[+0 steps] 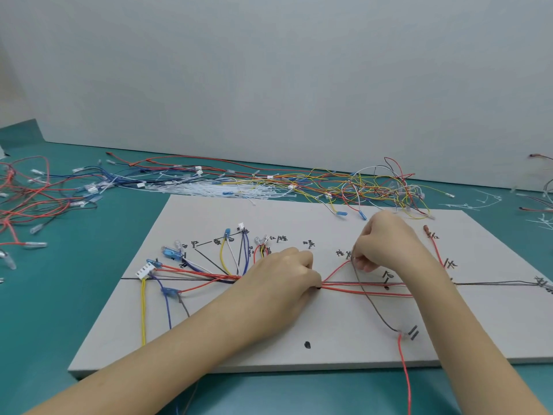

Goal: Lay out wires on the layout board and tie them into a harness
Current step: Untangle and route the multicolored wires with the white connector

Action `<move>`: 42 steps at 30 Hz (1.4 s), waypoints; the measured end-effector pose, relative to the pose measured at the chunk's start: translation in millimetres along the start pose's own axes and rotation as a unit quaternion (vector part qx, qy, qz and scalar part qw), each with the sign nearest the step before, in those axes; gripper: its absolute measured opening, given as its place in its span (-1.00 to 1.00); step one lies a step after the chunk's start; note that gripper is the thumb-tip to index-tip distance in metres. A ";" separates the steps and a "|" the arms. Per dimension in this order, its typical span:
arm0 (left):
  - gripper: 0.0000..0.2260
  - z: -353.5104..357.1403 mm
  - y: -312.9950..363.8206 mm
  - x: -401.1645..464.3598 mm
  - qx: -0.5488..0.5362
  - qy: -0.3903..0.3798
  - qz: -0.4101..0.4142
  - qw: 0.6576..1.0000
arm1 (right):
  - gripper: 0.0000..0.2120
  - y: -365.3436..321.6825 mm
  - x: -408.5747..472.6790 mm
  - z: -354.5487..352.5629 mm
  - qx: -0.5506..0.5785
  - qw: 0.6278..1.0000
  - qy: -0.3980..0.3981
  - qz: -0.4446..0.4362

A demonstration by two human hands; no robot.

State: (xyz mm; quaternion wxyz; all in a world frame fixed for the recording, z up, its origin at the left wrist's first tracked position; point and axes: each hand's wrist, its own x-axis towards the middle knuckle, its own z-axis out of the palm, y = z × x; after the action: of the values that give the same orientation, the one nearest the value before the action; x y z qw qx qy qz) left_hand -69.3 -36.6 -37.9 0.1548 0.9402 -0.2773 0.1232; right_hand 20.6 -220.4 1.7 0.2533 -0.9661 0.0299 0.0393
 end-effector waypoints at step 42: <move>-0.94 -5.1 -7.9 3.1 -0.156 0.132 -0.009 0.979 | -0.94 -38.9 -22.0 41.7 -0.061 0.981 0.042 -0.177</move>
State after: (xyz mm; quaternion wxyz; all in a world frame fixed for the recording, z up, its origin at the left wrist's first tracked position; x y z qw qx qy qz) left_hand -63.1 -30.0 -34.0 0.3363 0.8823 -0.2615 0.2003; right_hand -0.7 -165.2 -13.5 0.1956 -0.9706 -0.1330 -0.0452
